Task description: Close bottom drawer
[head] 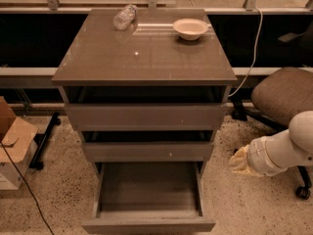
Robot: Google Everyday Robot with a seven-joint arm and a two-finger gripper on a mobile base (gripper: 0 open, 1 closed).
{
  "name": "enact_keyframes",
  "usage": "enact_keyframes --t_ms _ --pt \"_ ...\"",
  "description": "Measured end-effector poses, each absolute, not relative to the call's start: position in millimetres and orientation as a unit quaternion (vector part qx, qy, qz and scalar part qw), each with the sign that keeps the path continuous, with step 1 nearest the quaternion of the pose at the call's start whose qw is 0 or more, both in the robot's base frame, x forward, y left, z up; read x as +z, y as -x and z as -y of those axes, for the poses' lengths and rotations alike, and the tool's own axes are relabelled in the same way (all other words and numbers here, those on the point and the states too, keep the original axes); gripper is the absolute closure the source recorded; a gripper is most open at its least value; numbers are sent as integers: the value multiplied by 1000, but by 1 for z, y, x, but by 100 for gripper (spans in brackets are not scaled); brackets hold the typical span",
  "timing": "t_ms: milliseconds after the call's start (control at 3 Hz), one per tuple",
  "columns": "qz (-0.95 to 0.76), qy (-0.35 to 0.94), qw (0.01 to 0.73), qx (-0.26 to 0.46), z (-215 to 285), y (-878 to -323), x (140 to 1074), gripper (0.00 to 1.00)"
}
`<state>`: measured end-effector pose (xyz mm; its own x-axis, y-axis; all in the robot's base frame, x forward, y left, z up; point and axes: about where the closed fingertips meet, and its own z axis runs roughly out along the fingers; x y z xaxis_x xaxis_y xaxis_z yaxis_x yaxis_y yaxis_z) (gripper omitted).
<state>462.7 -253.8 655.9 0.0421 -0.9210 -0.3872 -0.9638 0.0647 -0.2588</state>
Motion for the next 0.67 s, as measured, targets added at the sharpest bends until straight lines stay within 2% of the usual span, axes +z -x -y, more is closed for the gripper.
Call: enact_keyframes --t_ms 667 --pt "-712 658 227 95 270 -463 574 100"
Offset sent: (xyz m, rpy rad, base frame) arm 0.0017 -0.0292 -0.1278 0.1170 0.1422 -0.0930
